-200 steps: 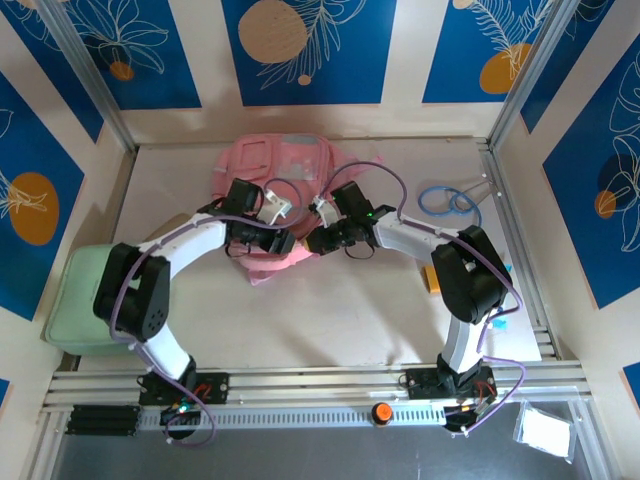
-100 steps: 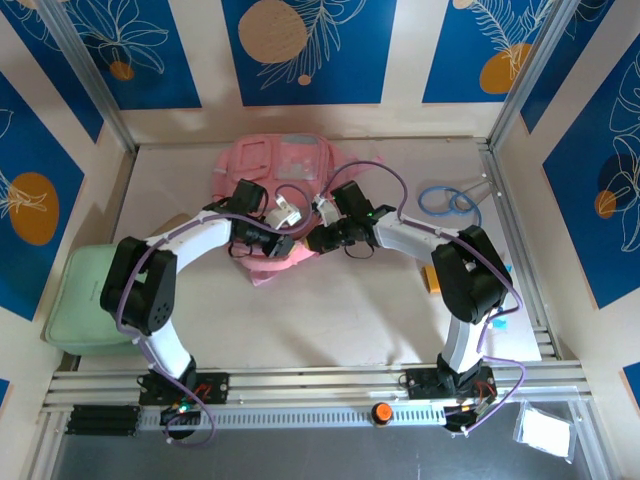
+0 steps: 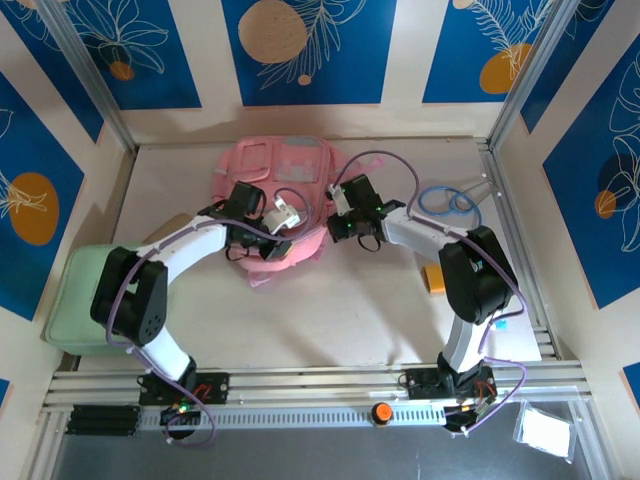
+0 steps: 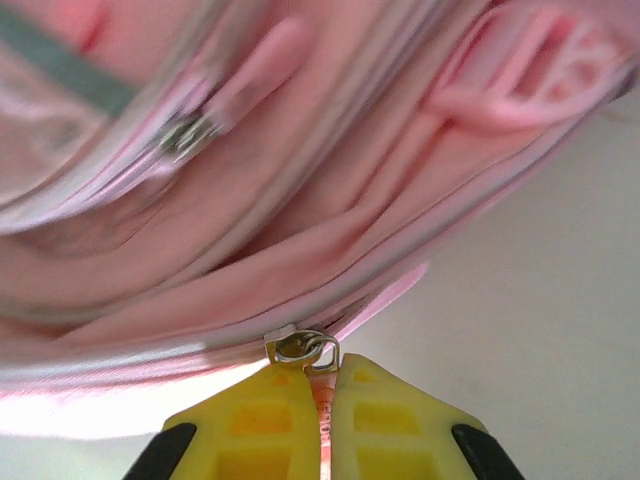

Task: Pack books, pencil case, and school supplies into a backpack

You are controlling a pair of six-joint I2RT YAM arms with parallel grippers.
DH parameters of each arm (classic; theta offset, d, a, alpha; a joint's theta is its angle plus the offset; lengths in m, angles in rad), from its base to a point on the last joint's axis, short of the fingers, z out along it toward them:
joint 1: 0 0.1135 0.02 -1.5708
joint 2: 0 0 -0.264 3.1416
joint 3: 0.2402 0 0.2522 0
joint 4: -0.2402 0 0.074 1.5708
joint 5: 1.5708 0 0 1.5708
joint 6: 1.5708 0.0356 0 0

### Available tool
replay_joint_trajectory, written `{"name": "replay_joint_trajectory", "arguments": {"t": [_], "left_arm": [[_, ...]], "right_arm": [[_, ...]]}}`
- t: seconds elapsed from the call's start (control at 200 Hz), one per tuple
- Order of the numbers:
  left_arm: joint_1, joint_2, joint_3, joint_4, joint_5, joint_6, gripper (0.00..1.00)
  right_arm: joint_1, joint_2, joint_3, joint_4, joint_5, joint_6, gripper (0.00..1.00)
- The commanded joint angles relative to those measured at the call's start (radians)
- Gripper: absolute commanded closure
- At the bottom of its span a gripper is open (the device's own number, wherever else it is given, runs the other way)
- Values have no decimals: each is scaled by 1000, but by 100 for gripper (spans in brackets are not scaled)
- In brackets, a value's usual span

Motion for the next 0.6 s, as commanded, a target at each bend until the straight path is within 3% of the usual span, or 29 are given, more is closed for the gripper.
{"name": "replay_joint_trajectory", "arguments": {"t": [0.0,0.255,0.39,0.505,0.59], "left_arm": [[0,-60,-25,-76,40,27,100],[-6,-80,-41,-114,96,44,100],[-19,-78,-14,-152,71,48,100],[-32,-118,-7,-132,16,29,85],[-35,-154,11,-129,3,16,71]], "right_arm": [[-54,71,99,-33,85,-9,92],[-142,254,377,-108,28,55,86],[-169,330,520,-194,-13,102,74],[-168,282,492,-200,-95,124,64],[-171,190,394,-154,-131,157,49]]}}
